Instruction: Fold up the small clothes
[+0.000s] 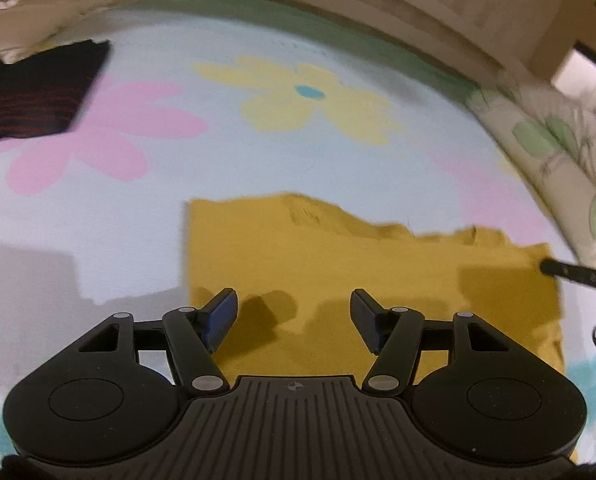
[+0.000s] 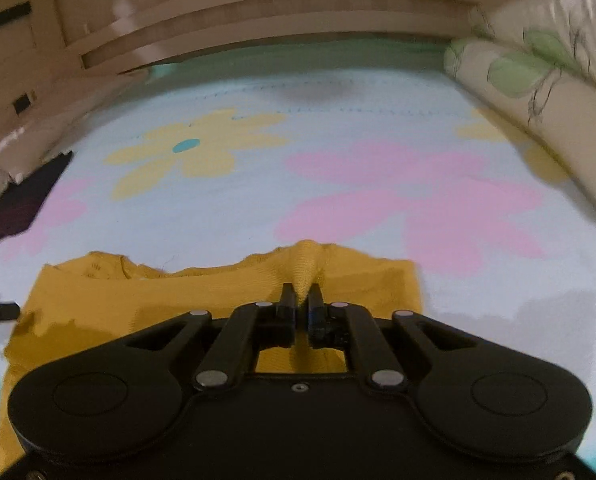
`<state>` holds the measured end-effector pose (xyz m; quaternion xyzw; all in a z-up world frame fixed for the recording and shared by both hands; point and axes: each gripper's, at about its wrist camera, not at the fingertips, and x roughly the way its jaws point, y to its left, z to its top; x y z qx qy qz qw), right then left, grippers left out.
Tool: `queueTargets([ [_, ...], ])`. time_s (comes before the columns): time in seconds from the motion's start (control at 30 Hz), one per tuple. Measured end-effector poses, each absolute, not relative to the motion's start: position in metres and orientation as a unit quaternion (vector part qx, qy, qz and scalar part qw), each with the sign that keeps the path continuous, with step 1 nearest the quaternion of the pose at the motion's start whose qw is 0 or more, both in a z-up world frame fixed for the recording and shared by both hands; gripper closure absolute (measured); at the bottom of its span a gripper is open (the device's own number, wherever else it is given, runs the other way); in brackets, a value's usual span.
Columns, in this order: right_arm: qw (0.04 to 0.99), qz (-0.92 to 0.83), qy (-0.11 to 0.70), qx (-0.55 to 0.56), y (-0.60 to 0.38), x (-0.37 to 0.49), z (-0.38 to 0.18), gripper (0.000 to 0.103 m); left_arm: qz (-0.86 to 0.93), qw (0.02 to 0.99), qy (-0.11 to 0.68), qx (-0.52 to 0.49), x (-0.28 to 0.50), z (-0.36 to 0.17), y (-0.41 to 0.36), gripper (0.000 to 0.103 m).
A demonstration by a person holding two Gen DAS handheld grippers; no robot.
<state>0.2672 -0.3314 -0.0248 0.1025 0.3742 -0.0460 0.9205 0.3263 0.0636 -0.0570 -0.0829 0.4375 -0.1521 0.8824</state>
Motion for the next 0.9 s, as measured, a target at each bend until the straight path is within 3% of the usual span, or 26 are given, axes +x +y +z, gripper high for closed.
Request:
queueTargets([
  [0.03,0.919,-0.054,0.378,0.102,-0.334,0.27,-0.031,0.073,-0.153,0.879,0.446,-0.074,0.327,-0.061,0.059,0.042],
  [0.07,0.918,-0.069,0.38,0.093,-0.335,0.271,-0.037,0.051,-0.153,0.876,0.454,-0.065,0.327,-0.065,0.056,0.042],
  [0.1,0.917,-0.08,0.38,0.092,-0.338,0.27,-0.04,0.045,-0.153,0.873,0.46,-0.056,0.327,-0.069,0.054,0.043],
  [0.43,0.904,-0.111,0.381,0.156,-0.39,0.247,-0.043,0.045,-0.148,0.878,0.452,-0.046,0.326,-0.073,0.054,0.042],
  [0.7,0.89,-0.112,0.436,0.066,-0.36,0.261,-0.068,0.046,-0.149,0.881,0.448,-0.027,0.323,-0.075,0.046,0.036],
  [0.73,0.886,-0.125,0.444,0.051,-0.36,0.261,-0.073,0.042,-0.15,0.882,0.447,-0.025,0.323,-0.075,0.046,0.036],
  [0.9,0.896,-0.154,0.414,0.055,-0.365,0.254,-0.06,0.041,-0.146,0.887,0.438,-0.02,0.321,-0.071,0.046,0.034],
])
